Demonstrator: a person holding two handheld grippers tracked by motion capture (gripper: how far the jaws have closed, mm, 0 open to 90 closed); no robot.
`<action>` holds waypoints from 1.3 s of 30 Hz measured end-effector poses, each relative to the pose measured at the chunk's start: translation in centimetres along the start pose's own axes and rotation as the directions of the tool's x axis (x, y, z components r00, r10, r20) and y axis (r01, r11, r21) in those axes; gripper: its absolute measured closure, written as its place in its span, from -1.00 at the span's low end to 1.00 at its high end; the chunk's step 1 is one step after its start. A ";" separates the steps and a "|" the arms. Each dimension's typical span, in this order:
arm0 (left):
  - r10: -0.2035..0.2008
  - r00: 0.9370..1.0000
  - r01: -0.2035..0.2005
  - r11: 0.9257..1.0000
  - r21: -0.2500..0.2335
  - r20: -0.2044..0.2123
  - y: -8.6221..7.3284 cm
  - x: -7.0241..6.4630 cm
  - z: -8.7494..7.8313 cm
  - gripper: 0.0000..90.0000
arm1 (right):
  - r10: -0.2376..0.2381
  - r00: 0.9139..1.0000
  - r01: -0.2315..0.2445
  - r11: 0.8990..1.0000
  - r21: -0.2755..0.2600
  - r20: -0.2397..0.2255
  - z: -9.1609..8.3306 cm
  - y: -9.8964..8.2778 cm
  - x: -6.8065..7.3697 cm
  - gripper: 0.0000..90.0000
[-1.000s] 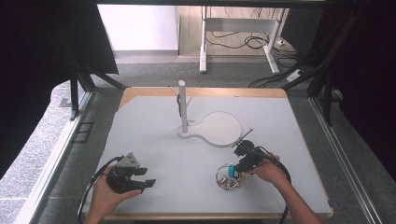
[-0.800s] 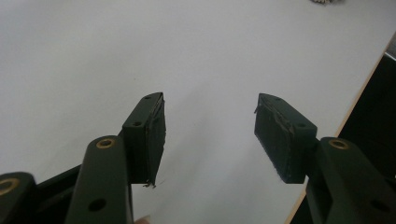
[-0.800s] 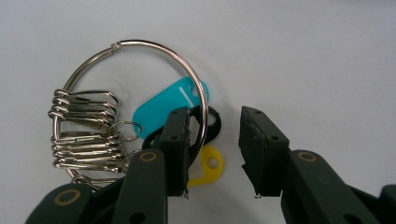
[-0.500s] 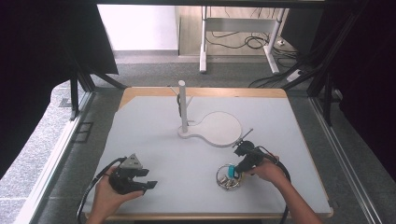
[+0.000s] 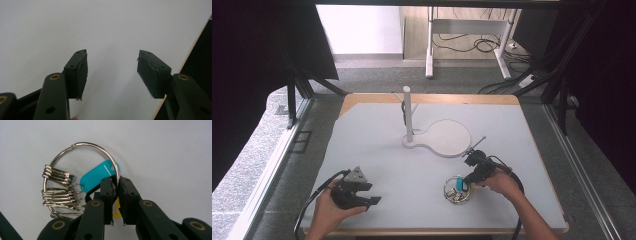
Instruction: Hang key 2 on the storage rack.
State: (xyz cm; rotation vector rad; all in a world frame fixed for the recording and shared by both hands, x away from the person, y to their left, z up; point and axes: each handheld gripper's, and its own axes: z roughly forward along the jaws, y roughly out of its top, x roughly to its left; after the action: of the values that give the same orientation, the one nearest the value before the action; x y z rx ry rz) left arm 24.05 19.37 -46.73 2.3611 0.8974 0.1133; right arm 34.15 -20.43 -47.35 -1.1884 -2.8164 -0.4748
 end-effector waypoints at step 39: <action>0.024 0.999 -0.026 0.996 0.088 0.029 0.0 -0.6 1.8 -0.12 | -0.057 0.998 0.055 0.997 -0.054 -0.029 -2.3 0.2 1.2 0.86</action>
State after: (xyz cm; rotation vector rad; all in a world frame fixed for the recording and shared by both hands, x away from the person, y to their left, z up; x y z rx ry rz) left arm 24.10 18.06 -48.16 2.4504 0.8759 0.0510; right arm 33.30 -20.12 -44.91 -1.1030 -2.8345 -0.5700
